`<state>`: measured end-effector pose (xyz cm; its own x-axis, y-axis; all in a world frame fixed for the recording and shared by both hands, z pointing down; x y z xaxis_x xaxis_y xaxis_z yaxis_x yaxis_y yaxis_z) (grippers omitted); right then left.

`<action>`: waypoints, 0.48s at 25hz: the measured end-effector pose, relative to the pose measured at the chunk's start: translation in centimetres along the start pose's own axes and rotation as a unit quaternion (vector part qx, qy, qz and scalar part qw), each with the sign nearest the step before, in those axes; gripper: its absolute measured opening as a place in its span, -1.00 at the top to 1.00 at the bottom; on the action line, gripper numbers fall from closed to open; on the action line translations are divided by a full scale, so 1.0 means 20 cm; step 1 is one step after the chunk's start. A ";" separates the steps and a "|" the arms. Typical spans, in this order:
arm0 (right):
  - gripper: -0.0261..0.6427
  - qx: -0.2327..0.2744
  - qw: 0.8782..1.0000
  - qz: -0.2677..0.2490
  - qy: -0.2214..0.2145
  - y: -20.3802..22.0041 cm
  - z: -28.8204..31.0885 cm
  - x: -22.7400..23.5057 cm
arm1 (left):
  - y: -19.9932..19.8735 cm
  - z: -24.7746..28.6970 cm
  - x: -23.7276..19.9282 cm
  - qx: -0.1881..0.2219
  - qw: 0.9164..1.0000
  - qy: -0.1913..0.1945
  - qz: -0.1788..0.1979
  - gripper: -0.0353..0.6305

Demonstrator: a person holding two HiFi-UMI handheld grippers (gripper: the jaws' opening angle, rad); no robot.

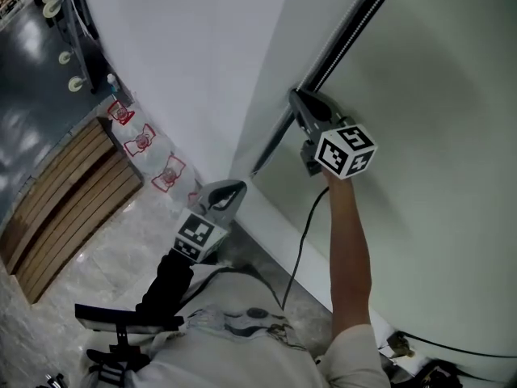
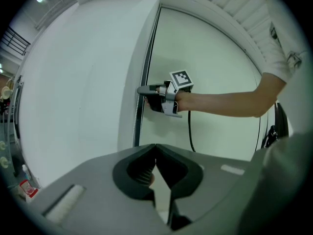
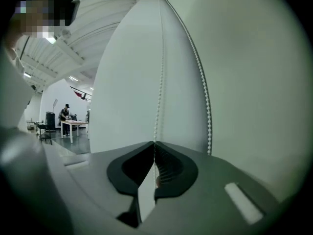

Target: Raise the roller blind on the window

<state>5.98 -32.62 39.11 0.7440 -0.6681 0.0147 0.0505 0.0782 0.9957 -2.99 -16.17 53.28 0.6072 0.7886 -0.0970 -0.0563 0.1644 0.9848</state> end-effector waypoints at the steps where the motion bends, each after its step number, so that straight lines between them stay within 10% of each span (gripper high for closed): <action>1: 0.90 0.000 1.000 -0.002 -0.012 0.00 0.00 -0.03 | -0.01 0.00 0.00 0.000 1.000 0.001 0.001 0.87; 12: 0.90 -0.016 0.989 -0.044 -0.143 -0.10 -0.28 -0.52 | -0.28 0.08 -0.03 0.019 0.999 0.031 0.023 0.07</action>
<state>1.92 -21.73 36.40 0.5170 -0.8550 -0.0423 0.1316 0.0306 0.9908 -1.73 -18.58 48.13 0.5539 0.8305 -0.0581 -0.0526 0.1046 0.9931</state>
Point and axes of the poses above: the fingertips, and each gripper's own axes: z forward along the fingers, x to its right, y out of its underside, the point moved 2 cm from there along -z, backward along the fingers, and after that the axes turned 5 degrees about y, right-handed, at the moved point
